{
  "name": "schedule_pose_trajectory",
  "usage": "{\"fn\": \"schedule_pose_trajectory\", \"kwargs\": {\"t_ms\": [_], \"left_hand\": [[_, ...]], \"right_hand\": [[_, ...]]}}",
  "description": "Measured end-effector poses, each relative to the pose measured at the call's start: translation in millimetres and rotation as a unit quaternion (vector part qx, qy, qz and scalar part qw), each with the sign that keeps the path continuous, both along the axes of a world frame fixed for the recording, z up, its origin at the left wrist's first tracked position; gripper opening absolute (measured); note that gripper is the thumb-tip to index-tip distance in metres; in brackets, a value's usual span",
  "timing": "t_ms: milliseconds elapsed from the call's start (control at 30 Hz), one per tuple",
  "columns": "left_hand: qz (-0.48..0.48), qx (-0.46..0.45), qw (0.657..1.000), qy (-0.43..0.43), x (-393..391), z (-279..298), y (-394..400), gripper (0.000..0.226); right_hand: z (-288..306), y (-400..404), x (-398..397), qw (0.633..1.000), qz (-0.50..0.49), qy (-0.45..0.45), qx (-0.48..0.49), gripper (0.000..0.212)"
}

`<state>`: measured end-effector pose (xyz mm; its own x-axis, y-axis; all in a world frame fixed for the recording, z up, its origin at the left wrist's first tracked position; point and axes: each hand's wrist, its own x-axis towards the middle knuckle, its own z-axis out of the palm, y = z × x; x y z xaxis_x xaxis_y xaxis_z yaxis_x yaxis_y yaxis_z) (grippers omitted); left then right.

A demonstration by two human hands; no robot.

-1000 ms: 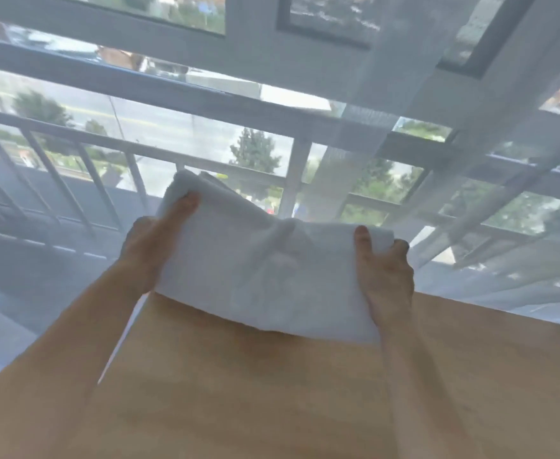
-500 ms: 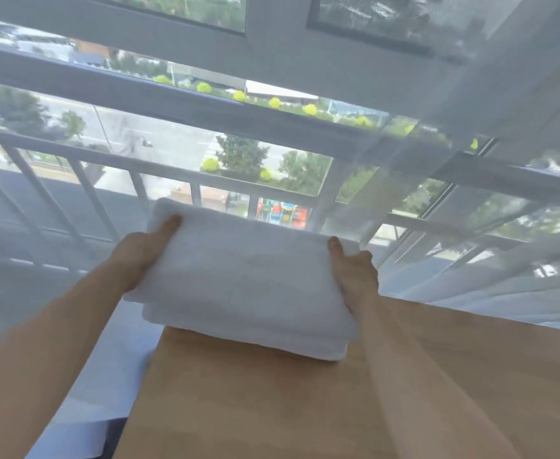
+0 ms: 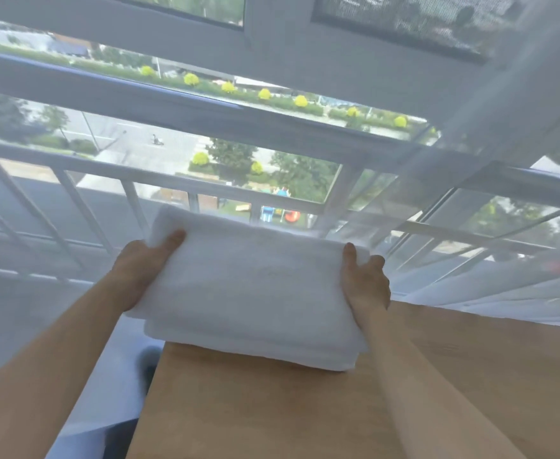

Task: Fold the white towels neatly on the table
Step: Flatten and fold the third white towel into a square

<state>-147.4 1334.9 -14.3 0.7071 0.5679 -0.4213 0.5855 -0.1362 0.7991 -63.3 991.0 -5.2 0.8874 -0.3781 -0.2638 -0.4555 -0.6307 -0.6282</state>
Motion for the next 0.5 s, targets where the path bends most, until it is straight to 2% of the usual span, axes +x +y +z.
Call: {"fn": "schedule_pose_trajectory", "kwargs": {"t_ms": [100, 200, 267, 333, 367, 433, 500], "left_hand": [[-0.045, 0.001, 0.997, -0.069, -3, 10, 8, 0.046], [-0.054, 0.047, 0.990, -0.119, -6, 13, 10, 0.043], [-0.053, 0.053, 0.993, -0.095, -7, 3, 6, 0.051], [-0.063, 0.081, 0.995, -0.012, -7, -3, -1, 0.066], [-0.059, 0.114, 0.992, 0.004, -7, -3, -3, 0.071], [-0.060, 0.249, 0.966, -0.031, -6, 6, -8, 0.072], [-0.106, 0.402, 0.898, -0.143, -6, 18, -26, 0.061]], "right_hand": [[11, -7, -1, 0.999, 0.002, -0.022, 0.046, 0.072], [17, -12, -1, 0.998, 0.010, -0.056, 0.040, 0.073], [13, -14, -7, 0.998, 0.022, -0.048, 0.030, 0.073], [8, -10, -13, 0.999, 0.032, -0.015, 0.013, 0.072], [8, -8, -14, 0.999, 0.033, -0.022, -0.016, 0.069], [15, -1, -14, 0.983, 0.051, -0.095, -0.148, 0.059], [26, 15, -19, 0.936, 0.115, -0.222, -0.248, 0.047]]}}
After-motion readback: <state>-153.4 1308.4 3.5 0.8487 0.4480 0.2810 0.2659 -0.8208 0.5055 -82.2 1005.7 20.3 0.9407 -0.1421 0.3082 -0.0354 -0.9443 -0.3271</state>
